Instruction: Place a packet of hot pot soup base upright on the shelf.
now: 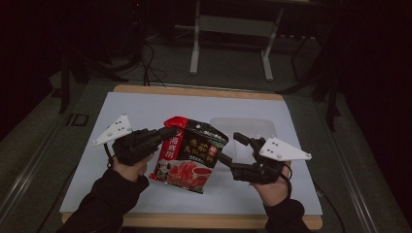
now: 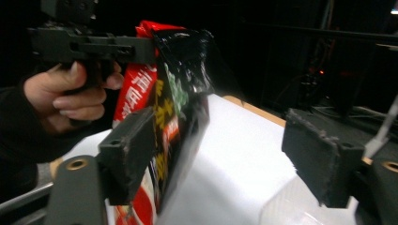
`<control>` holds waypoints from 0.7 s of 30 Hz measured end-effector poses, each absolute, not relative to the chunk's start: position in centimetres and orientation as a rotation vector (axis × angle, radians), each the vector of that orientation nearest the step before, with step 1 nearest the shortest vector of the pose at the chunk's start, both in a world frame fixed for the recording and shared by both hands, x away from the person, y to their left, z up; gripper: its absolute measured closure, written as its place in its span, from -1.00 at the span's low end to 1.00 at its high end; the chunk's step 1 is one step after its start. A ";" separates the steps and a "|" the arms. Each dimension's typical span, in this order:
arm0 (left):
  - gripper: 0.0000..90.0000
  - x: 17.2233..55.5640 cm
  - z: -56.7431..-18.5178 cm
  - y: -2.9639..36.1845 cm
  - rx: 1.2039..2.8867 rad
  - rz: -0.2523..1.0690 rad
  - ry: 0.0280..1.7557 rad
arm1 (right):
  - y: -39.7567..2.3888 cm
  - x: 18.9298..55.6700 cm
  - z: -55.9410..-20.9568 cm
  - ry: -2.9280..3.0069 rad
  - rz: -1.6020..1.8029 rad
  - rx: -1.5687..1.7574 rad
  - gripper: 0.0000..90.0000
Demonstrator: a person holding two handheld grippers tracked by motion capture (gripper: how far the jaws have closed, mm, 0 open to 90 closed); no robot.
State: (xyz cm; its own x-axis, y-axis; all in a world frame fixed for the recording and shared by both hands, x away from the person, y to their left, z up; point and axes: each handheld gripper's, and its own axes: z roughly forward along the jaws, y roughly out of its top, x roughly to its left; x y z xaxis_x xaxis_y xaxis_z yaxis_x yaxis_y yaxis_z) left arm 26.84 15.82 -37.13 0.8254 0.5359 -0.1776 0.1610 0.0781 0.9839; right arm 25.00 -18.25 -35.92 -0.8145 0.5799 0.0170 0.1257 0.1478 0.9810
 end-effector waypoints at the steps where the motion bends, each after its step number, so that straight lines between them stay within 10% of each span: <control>1: 0.96 26.8 -37.1 15.7 1.497 0.303 0.584 | -18.1 25.0 -35.8 2.068 1.709 0.667 -0.36; 21: 0.95 26.9 -37.8 14.9 1.512 0.260 0.530 | -16.1 25.3 -35.5 2.222 1.708 0.612 0.64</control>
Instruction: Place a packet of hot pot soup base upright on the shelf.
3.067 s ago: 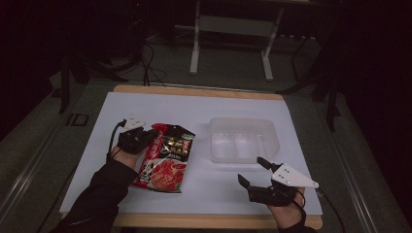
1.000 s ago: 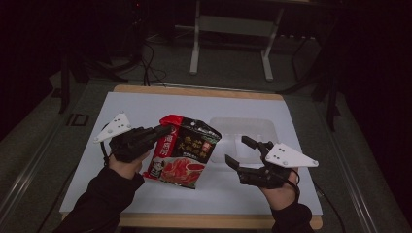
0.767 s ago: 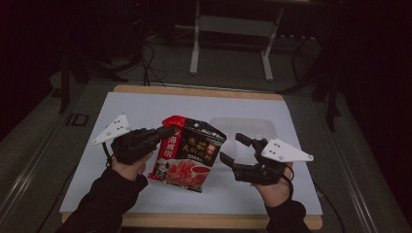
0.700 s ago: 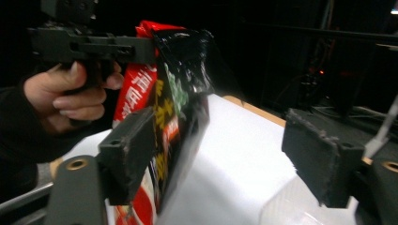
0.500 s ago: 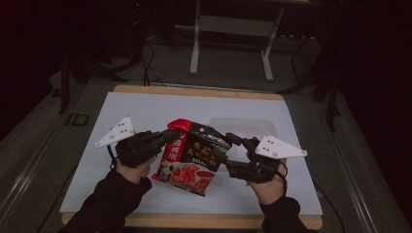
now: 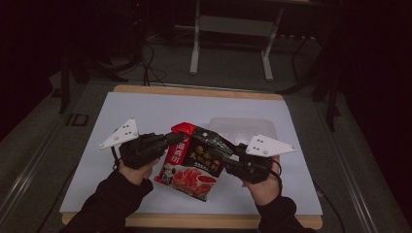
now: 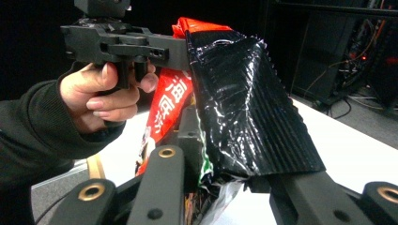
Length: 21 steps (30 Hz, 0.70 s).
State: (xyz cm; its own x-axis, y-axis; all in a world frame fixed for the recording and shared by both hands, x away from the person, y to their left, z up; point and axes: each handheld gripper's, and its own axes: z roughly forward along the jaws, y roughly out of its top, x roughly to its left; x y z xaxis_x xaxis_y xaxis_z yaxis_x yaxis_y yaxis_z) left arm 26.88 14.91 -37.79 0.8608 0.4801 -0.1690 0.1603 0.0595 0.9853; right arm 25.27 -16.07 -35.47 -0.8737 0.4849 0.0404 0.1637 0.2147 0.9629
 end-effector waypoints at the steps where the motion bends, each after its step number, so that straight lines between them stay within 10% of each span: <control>1: 0.95 26.9 -37.7 14.9 1.514 0.259 0.524 | -16.0 25.2 -35.4 2.220 1.701 0.611 0.65; 12: 0.85 27.4 -37.5 15.2 1.529 0.212 0.526 | -16.0 25.1 -33.9 2.186 1.684 0.641 0.69; 21: -0.08 27.7 -37.2 16.2 1.544 0.263 0.550 | -16.4 25.2 -33.2 2.134 1.644 0.668 0.69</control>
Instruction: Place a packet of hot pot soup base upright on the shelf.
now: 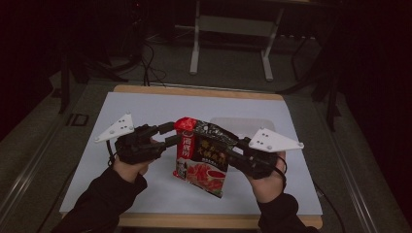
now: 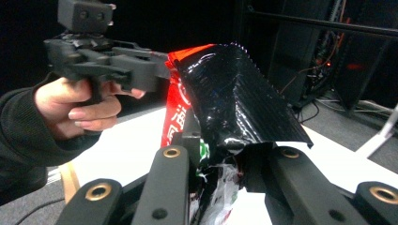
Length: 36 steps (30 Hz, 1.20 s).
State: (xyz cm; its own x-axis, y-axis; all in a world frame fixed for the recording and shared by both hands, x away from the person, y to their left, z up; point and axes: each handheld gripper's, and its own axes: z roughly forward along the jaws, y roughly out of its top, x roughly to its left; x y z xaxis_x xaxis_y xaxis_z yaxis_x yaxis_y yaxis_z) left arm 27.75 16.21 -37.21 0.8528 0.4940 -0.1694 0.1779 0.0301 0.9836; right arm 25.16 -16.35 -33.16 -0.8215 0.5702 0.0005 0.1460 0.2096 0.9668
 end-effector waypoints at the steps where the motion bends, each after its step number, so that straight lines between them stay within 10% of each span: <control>1: -0.14 27.8 -37.3 16.4 1.550 0.267 0.548 | -16.6 25.2 -33.1 2.123 1.655 0.674 0.69; 16: -0.96 28.0 -39.1 16.5 1.624 0.285 0.573 | -18.7 25.4 -29.9 1.990 1.659 0.683 0.69; 36: -1.00 27.1 -42.9 17.6 1.725 0.333 0.682 | -23.5 27.7 -26.2 1.729 1.530 0.780 0.69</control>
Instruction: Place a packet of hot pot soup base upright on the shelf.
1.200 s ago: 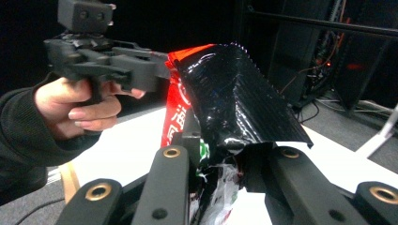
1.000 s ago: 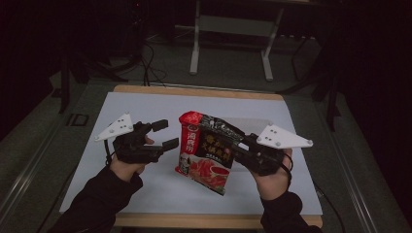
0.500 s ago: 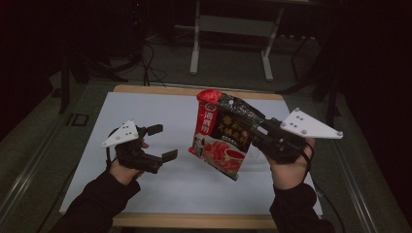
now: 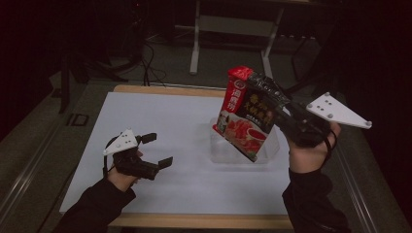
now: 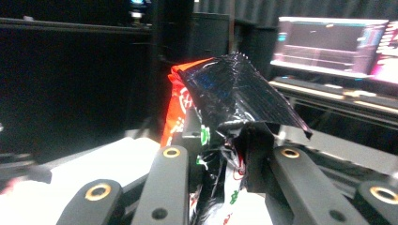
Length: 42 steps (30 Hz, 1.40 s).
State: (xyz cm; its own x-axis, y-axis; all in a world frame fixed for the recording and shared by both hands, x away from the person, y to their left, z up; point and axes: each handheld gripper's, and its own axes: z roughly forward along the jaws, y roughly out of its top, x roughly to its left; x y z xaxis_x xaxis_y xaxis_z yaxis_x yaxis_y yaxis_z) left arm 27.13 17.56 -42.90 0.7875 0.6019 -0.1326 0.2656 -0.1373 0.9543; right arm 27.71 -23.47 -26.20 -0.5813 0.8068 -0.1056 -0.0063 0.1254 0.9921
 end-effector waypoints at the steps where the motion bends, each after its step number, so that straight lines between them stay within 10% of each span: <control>1: -1.00 27.1 -43.2 17.6 1.729 0.331 0.684 | -23.7 27.9 -26.2 1.718 1.514 0.788 0.69; 42: -1.00 26.6 -47.1 17.4 1.759 0.450 0.686 | -29.9 34.8 -35.6 1.533 1.133 1.116 0.68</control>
State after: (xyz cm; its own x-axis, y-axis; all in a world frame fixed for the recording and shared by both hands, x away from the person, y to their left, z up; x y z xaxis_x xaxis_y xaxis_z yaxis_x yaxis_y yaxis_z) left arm 26.61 17.45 -47.06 0.7570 0.6520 -0.0435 0.2201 -0.1918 0.9565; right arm 34.77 -29.87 -35.64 -0.1883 0.9715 -0.1441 0.1471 0.1730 0.9739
